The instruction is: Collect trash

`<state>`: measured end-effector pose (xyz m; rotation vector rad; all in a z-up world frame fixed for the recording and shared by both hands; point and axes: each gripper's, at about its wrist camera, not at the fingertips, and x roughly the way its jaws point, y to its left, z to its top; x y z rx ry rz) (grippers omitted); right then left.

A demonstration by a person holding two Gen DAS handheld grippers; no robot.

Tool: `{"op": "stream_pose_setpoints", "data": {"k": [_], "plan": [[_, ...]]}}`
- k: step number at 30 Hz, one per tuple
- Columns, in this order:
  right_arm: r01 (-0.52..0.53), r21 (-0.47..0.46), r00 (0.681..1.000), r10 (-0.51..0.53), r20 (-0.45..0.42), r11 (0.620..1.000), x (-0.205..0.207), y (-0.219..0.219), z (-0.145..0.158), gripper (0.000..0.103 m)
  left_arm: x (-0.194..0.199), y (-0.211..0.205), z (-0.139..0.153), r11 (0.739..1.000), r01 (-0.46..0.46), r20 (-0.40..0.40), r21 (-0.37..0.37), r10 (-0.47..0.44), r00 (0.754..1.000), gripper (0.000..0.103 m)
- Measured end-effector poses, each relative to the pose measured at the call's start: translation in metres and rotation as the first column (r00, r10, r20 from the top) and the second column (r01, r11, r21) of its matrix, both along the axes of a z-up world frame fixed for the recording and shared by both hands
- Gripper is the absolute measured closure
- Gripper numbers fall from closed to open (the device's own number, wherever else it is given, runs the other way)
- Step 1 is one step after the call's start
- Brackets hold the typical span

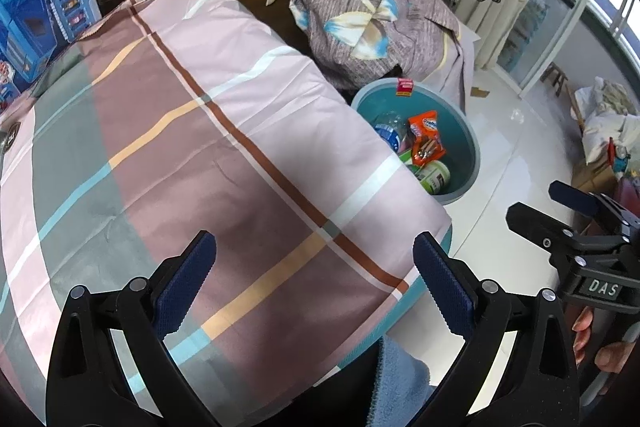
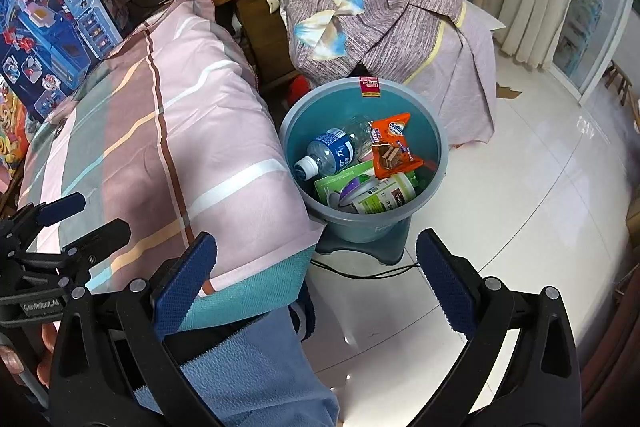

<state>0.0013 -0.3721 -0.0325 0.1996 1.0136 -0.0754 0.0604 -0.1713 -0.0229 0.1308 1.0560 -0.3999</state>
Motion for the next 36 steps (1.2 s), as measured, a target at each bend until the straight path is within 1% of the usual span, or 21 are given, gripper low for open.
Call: {"op": "stream_pose_setpoints", "data": {"k": [2, 10, 26, 36], "plan": [[0.002, 0.0, 1.0, -0.002, -0.001, 1.0, 0.001, 0.0, 0.0, 0.007, -0.001, -0.002, 0.001, 1.0, -0.002, 0.016, 0.012, 0.001, 1.0, 0.004], [0.006, -0.007, 1.0, -0.006, -0.002, 1.0, 0.003, -0.001, -0.001, 0.007, -0.002, -0.002, 0.0, 1.0, -0.009, 0.025, 0.021, 0.009, 1.0, 0.004], [0.01, -0.01, 1.0, -0.01, -0.012, 1.0, 0.004, 0.0, -0.008, 0.007, 0.001, 0.002, -0.006, 1.0, -0.017, 0.013, 0.022, 0.016, 1.0, 0.004], [0.01, -0.019, 1.0, -0.011, -0.011, 1.0, 0.005, -0.002, -0.009, 0.007, 0.003, 0.004, -0.011, 0.999, -0.034, -0.011, 0.028, 0.034, 0.999, 0.004]]}}
